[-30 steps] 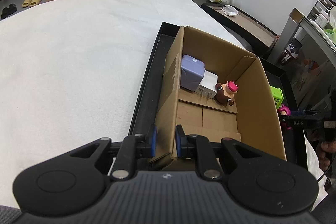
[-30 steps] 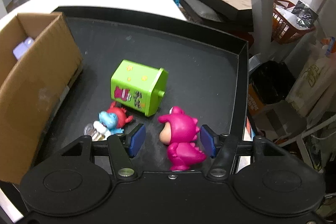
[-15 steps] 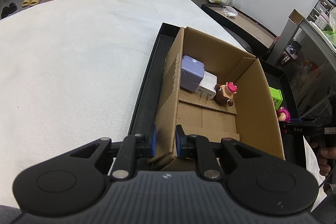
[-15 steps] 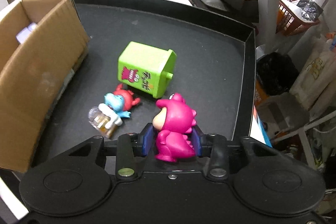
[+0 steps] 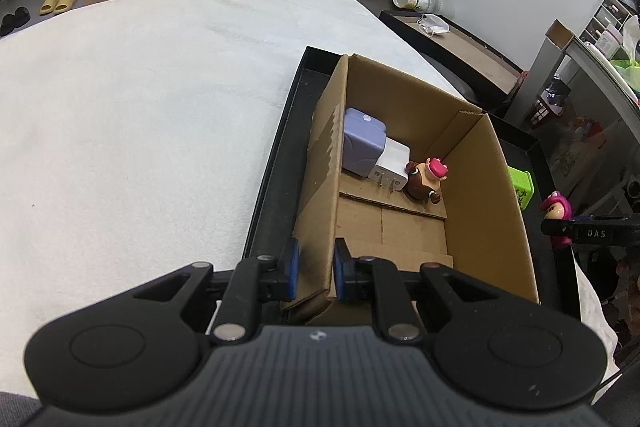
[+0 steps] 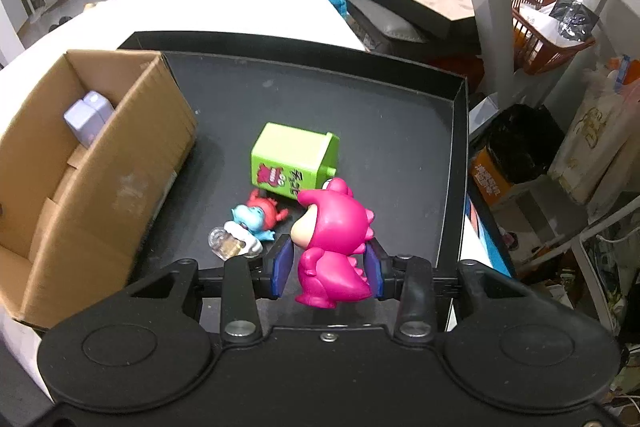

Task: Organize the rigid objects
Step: 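Close the right gripper on the pink dinosaur and lift it, then carry the pink dinosaur into the box and open the right gripper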

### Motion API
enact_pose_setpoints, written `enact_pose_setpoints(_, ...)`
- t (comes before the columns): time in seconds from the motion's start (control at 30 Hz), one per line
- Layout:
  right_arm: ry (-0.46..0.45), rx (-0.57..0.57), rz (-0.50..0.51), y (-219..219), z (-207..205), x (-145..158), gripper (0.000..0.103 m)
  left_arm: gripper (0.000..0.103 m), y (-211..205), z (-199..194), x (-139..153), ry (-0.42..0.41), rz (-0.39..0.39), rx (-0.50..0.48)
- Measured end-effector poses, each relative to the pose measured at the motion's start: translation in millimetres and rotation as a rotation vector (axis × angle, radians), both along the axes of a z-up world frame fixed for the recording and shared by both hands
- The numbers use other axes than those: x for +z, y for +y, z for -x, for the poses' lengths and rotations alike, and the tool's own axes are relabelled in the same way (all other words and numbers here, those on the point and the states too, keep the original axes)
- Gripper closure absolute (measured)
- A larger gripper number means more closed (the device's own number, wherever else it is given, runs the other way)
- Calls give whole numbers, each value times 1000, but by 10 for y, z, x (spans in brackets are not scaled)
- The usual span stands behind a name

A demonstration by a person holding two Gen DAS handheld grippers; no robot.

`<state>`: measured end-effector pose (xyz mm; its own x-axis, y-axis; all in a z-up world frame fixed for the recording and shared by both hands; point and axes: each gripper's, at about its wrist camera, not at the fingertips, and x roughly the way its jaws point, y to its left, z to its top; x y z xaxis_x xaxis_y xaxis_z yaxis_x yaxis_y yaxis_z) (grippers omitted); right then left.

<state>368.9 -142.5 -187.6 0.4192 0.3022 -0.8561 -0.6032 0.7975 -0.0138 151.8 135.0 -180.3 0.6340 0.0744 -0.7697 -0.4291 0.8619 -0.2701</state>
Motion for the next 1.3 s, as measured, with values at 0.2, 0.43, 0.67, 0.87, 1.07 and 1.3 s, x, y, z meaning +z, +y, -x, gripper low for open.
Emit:
enact_pose_setpoints(0.2,-7,9,-17,76,69,166,65,88,-3,19,4,-12,1,-16)
enact_pose_setpoints(0.43,-28,38,-38,234,134,404,65,88,4,37,-3,-23,8,-26)
enact_pose_setpoints(0.67,-47,63,-47,397,215,584,65,87,30,56,-13,-36,28,-26)
enact_pose_setpoints(0.87,-69,96,-50,596,294,746,65,87,71,76,-27,-39,50,-22)
enact_pose_setpoints(1.07,-92,131,-53,839,374,894,65,86,101,86,-34,-42,73,-19)
enact_pose_setpoints(1.3,-101,179,-48,1131,477,968,65,86,164,107,-46,-51,107,-5)
